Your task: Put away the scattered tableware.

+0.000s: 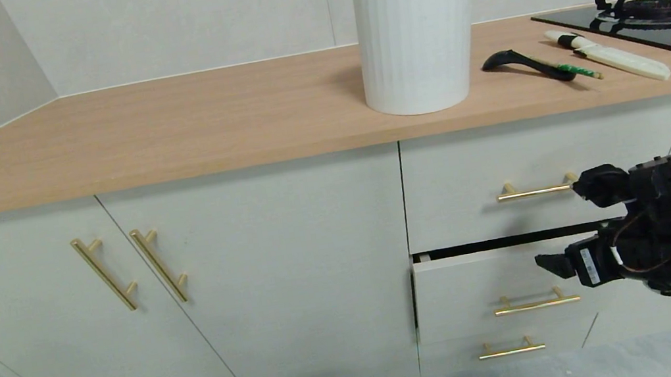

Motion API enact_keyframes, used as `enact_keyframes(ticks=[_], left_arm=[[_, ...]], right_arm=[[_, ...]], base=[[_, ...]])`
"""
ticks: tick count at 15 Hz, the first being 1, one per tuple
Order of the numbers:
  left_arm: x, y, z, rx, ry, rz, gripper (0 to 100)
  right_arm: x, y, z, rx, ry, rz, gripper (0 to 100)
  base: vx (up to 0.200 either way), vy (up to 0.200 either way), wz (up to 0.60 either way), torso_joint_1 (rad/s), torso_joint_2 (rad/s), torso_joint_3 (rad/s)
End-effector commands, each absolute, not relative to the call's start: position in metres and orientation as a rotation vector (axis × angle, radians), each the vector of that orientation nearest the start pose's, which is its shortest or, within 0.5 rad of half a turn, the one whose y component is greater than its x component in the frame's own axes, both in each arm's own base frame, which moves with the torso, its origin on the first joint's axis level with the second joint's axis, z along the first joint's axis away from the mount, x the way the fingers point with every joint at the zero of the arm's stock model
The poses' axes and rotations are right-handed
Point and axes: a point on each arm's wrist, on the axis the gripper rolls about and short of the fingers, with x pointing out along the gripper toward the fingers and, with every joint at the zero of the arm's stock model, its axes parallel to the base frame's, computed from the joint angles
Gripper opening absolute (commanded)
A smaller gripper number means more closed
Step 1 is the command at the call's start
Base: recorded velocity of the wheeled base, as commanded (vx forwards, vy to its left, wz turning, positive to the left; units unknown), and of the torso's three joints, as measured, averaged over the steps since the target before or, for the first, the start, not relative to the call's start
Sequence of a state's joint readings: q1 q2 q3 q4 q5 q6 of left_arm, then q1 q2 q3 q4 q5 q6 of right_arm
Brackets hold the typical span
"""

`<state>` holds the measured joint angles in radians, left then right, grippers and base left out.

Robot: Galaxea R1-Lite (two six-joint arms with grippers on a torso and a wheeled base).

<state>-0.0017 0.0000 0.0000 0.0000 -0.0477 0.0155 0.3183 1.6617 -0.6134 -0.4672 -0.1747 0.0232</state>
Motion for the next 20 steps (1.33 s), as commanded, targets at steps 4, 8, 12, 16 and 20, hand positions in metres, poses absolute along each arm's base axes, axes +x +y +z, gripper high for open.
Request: enact_keyframes(ticks=[4, 8, 12, 16, 20], left_arm=[[-0.023, -0.001, 0.076, 0.015, 0.001, -0.049, 100], [-0.023, -0.001, 0.076, 0.015, 0.001, -0.049, 100], [-0.023, -0.001, 0.076, 0.015, 0.001, -0.049, 100], [-0.023, -0.001, 0.076, 0.015, 0.001, -0.049, 100], [-0.023, -0.001, 0.076, 0.015, 0.001, -0.049, 100]], right_arm=[[0.288, 0.084, 0.118, -0.072, 0.603, 0.092, 100], [0.298, 0.084, 0.115, -0.012, 0.538, 0.078, 100], [0.307, 0.087, 0.100, -0.011, 0.531, 0.077, 100], [0.319, 0.092, 0.082, -0.009, 0.501, 0.075, 100], [0.326, 0.094, 0.071, -0.015, 0.484, 0.046, 100]], base=[[0.000, 0.000, 0.00, 0.000, 0.00, 0.000], [0.000, 0.000, 0.00, 0.000, 0.00, 0.000], [0.000, 0.000, 0.00, 0.000, 0.00, 0.000], [0.000, 0.000, 0.00, 0.000, 0.00, 0.000], [0.000, 0.000, 0.00, 0.000, 0.00, 0.000]])
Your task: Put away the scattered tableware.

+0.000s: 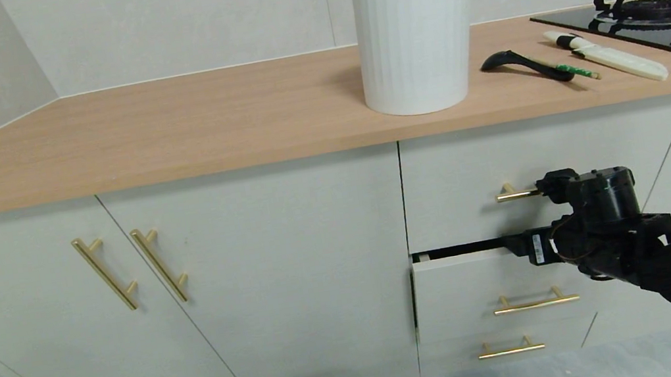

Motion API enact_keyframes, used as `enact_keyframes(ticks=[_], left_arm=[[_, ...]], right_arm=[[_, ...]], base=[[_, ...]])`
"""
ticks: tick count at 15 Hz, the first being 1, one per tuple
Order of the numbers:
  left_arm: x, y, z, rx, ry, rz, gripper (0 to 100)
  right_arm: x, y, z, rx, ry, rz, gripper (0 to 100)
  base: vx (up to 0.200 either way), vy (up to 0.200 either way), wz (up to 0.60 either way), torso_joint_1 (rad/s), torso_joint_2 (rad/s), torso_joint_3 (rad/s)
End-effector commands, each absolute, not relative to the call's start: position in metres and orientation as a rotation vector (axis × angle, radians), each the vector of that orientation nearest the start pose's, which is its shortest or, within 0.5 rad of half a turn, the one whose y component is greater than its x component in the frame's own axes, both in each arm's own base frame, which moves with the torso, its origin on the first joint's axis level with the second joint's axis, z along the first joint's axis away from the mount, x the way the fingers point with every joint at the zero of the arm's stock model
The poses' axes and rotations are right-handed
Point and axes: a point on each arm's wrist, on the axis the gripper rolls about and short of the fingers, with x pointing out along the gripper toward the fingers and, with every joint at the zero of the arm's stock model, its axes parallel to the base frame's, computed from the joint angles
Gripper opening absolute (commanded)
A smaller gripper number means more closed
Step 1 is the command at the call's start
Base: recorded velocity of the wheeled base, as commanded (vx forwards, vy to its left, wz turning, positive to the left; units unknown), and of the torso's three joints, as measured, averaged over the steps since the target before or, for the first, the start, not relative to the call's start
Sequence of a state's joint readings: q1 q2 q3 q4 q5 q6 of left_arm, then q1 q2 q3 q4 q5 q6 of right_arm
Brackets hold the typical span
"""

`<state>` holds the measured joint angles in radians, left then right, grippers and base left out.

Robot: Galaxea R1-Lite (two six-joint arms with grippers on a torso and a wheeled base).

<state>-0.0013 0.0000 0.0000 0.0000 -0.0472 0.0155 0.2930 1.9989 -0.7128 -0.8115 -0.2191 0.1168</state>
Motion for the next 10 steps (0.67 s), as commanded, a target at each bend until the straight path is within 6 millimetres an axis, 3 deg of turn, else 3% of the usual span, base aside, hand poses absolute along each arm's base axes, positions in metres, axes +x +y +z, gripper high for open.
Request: enact_keyframes(ticks=[1, 10], left_arm=[[-0.023, -0.001, 0.076, 0.015, 0.001, -0.049, 100], [-0.023, -0.001, 0.075, 0.015, 0.000, -0.049, 100]], right_arm=[[0.326, 0.094, 0.070, -0.016, 0.487, 0.046, 100], [0.308, 0.090, 0.085, -0.027, 0.518, 0.060, 100]], base=[[0.000, 0.000, 0.00, 0.000, 0.00, 0.000], [0.000, 0.000, 0.00, 0.000, 0.00, 0.000]])
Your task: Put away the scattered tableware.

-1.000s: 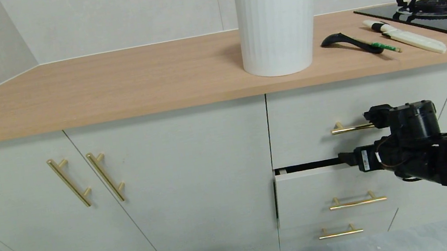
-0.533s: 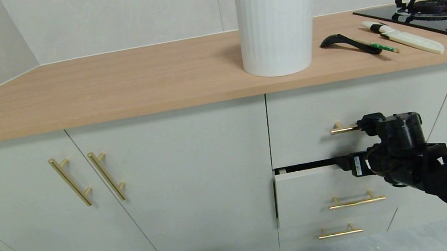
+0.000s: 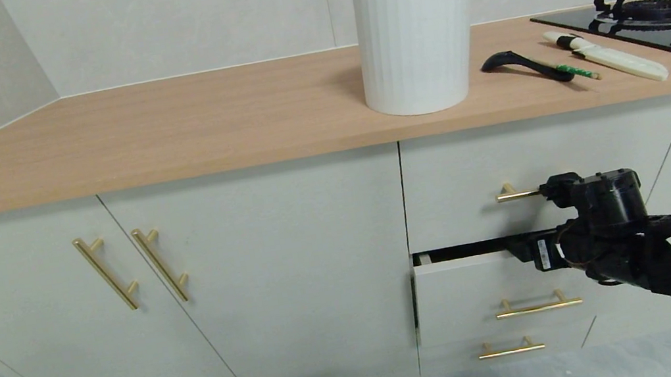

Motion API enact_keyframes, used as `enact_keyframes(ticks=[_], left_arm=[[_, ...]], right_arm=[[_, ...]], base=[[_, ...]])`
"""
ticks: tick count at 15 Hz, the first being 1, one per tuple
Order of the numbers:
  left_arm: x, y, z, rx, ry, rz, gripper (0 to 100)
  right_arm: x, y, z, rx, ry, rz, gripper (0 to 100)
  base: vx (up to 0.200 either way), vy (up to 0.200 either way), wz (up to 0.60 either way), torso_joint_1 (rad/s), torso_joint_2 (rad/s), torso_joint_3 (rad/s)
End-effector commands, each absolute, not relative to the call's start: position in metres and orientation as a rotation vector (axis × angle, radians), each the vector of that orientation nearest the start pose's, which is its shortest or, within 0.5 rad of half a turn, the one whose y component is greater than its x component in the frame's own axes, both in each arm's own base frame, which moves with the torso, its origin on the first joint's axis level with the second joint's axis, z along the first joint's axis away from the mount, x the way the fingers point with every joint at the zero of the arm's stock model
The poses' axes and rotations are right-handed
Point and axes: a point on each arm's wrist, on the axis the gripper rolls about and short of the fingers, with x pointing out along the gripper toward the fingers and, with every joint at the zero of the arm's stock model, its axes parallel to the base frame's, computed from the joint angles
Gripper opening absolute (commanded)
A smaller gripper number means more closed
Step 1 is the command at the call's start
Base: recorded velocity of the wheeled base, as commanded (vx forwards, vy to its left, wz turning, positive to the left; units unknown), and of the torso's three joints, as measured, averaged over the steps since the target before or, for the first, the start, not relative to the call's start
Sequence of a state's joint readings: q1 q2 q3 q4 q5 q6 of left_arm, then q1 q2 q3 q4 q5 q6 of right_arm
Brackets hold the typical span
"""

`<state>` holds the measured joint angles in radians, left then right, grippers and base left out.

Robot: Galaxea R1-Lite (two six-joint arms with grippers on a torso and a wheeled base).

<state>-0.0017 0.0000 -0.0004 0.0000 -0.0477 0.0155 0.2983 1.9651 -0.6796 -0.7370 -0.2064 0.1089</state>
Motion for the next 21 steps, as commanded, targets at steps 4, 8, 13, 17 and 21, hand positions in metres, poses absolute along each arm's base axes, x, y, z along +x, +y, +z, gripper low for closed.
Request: enact_keyframes(ticks=[4, 8, 13, 17, 21], left_arm=[[-0.023, -0.001, 0.076, 0.015, 0.001, -0.049, 100], [-0.023, -0.001, 0.076, 0.015, 0.001, -0.049, 100], [-0.023, -0.001, 0.076, 0.015, 0.001, -0.049, 100], [-0.023, -0.001, 0.076, 0.015, 0.001, -0.049, 100], [-0.023, -0.001, 0.076, 0.015, 0.001, -0.049, 100]], right_arm=[[0.297, 0.091, 0.092, -0.049, 0.566, 0.075, 100], [0.279, 0.094, 0.105, -0.065, 0.649, 0.135, 100], [0.263, 0.093, 0.114, -0.099, 0.777, 0.158, 100], [0.256, 0.094, 0.109, -0.163, 0.852, 0.178, 100], [0.249, 0.095, 0.107, -0.207, 0.914, 0.196, 100]], base=[[0.000, 0.000, 0.00, 0.000, 0.00, 0.000], [0.000, 0.000, 0.00, 0.000, 0.00, 0.000], [0.000, 0.000, 0.00, 0.000, 0.00, 0.000], [0.000, 0.000, 0.00, 0.000, 0.00, 0.000], [0.000, 0.000, 0.00, 0.000, 0.00, 0.000]])
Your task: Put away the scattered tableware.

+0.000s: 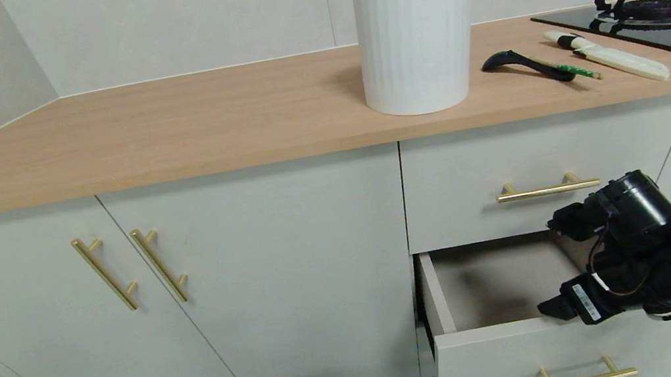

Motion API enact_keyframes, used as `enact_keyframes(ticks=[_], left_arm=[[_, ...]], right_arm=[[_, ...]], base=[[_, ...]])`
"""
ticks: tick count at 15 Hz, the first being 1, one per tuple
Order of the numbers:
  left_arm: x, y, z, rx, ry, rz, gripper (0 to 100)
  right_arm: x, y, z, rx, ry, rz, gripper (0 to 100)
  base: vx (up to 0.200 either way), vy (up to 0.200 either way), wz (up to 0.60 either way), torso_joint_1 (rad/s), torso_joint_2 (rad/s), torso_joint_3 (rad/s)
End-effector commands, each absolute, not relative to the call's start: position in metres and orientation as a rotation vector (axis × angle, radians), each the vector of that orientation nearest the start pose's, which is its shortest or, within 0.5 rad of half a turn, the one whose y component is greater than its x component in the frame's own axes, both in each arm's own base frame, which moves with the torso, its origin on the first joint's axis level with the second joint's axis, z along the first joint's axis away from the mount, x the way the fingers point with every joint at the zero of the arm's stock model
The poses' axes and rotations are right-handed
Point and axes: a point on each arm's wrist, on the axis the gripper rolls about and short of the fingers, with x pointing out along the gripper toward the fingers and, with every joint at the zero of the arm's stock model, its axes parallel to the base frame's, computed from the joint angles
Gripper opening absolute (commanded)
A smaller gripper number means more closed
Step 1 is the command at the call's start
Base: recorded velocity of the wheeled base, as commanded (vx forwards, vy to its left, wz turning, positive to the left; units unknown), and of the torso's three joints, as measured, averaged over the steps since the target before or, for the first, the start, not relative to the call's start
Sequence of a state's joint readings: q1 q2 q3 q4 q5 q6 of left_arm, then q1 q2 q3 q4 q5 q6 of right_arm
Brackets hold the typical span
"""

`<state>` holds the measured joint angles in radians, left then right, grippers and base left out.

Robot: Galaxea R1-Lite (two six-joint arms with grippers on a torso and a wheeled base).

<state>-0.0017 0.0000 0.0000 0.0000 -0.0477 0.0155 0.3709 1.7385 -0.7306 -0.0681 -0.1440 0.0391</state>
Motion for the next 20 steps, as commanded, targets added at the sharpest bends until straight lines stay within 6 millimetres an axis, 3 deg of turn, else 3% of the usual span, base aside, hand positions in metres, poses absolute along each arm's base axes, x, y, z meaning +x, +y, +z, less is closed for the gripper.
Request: enact_keyframes(ticks=[1, 12, 20], left_arm=[[-0.023, -0.001, 0.076, 0.015, 0.001, -0.049, 100], [-0.023, -0.001, 0.076, 0.015, 0.001, -0.049, 100], [-0.023, -0.001, 0.076, 0.015, 0.001, -0.049, 100]], right_arm=[[0.247, 0.094, 0.107, -0.219, 0.934, 0.200, 100], [0.202, 0.102, 0.125, -0.370, 1.116, 0.302, 100], [0.192, 0.099, 0.120, -0.479, 1.200, 0.348, 100]], base=[[0.000, 0.000, 0.00, 0.000, 0.00, 0.000], [0.000, 0.000, 0.00, 0.000, 0.00, 0.000], [0.000, 0.000, 0.00, 0.000, 0.00, 0.000]])
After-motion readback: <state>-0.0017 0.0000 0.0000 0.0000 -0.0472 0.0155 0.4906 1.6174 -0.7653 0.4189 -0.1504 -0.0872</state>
